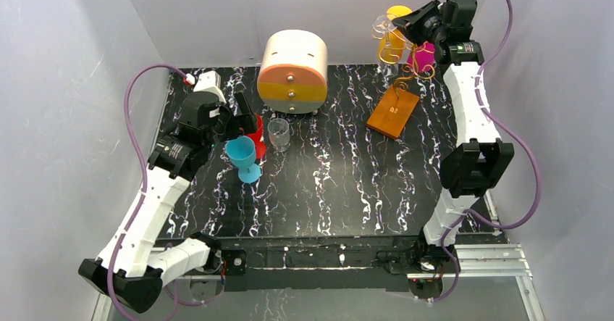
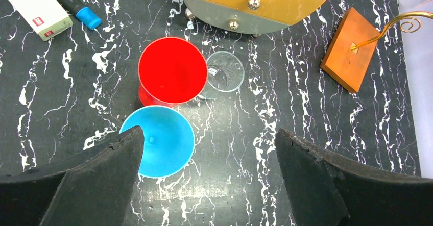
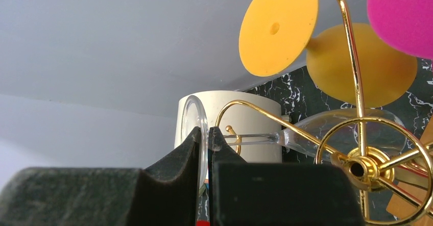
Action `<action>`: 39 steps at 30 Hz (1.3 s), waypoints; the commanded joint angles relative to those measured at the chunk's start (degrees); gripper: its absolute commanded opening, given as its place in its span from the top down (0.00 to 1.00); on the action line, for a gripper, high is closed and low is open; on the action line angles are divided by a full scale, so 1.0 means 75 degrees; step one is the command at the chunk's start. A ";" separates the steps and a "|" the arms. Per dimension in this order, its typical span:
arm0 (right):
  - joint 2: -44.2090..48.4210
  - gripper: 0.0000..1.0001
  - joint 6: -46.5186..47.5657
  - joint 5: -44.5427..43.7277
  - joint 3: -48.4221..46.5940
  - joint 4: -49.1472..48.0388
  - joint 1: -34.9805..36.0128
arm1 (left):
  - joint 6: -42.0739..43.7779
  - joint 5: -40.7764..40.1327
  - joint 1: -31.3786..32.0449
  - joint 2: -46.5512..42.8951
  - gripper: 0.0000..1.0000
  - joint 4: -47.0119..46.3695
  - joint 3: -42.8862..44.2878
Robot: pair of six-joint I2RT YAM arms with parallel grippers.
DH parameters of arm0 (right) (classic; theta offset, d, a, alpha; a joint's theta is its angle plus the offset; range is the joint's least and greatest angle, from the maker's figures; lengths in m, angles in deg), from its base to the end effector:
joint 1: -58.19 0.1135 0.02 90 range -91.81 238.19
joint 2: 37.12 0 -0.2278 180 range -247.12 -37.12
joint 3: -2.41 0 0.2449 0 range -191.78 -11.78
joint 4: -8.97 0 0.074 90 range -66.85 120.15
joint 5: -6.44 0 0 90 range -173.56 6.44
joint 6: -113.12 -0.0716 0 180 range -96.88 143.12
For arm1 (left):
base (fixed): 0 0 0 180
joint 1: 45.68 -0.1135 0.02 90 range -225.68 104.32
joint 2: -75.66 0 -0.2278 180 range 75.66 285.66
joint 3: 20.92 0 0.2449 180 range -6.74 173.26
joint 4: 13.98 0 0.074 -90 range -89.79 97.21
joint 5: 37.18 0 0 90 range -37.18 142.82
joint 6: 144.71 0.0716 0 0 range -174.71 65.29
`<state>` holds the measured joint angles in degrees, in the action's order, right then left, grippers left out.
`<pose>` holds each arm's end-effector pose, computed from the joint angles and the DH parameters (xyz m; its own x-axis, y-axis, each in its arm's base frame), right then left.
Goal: Take the wine glass off the wine glass rack
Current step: Pick up the wine glass from the wine rack, then place the wine glass at the center of the board.
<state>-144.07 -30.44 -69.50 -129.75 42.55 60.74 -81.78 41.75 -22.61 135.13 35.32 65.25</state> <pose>0.4487 0.0374 0.4148 -0.3143 0.7672 -0.5592 -0.0513 0.5745 0.8169 0.2411 -0.0878 0.3643 -0.4156 -0.3084 -0.8557 0.0363 0.9344 -0.3544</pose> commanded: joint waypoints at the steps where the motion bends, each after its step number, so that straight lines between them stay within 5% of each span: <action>1: 0.0609 0.99 0.0104 0.0240 0.0177 -0.0503 -0.0057 | 0.0045 0.0100 -0.0023 -0.0101 0.02 0.0170 0.0274; 24: 0.0880 0.99 0.0530 0.2510 0.0633 -0.0445 -0.0064 | 0.0105 0.0662 -0.0023 -0.0150 0.02 0.0114 0.0376; 39: 0.1271 0.99 0.1535 0.4354 0.0913 -0.0173 0.0227 | 0.0015 0.2600 -0.0029 0.0204 0.02 -0.0511 0.0657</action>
<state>-138.39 -22.84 -42.77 -122.49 41.81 61.22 -81.76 54.65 -22.63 135.85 33.42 67.63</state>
